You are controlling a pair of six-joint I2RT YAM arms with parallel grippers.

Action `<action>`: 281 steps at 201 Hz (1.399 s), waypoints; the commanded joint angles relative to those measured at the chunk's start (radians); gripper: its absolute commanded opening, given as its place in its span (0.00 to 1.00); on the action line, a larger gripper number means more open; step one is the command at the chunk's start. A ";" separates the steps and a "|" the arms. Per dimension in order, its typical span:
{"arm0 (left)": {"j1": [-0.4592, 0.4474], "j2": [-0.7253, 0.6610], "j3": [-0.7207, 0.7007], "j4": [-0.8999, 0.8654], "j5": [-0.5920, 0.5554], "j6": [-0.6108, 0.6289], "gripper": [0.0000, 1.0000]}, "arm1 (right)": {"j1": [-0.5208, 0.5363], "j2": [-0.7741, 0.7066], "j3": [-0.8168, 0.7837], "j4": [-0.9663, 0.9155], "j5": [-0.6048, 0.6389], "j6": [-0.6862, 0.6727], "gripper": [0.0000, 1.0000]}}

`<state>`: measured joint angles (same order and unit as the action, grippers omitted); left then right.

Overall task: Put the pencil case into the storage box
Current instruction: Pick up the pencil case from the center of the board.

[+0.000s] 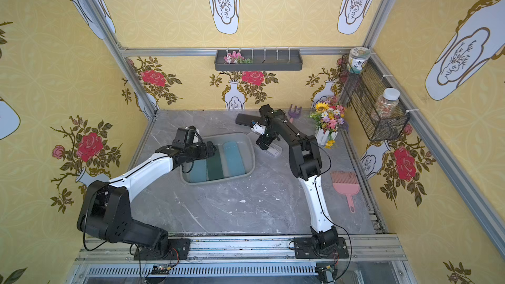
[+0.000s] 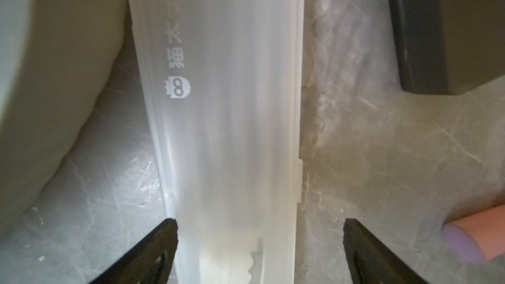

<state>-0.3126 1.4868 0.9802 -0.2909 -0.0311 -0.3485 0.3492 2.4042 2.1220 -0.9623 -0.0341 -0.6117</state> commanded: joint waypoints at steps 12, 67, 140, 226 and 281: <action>0.000 -0.012 0.002 -0.033 -0.043 -0.010 1.00 | 0.008 0.033 0.022 0.007 -0.019 -0.032 0.97; 0.006 -0.042 -0.002 -0.070 -0.141 -0.032 1.00 | 0.011 0.075 0.030 0.010 -0.046 -0.034 0.97; 0.007 -0.049 -0.013 -0.079 -0.187 -0.028 1.00 | -0.045 0.048 -0.032 -0.057 -0.052 0.032 0.78; 0.008 -0.055 -0.021 -0.071 -0.173 -0.029 1.00 | -0.069 -0.145 -0.345 0.063 0.005 0.145 0.73; 0.008 -0.057 -0.023 -0.067 -0.168 -0.027 1.00 | -0.073 -0.188 -0.352 0.048 0.002 0.209 0.72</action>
<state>-0.3050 1.4300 0.9630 -0.3664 -0.2054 -0.3771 0.2749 2.2345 1.7645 -0.8738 -0.0490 -0.4507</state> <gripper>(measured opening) 0.999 0.816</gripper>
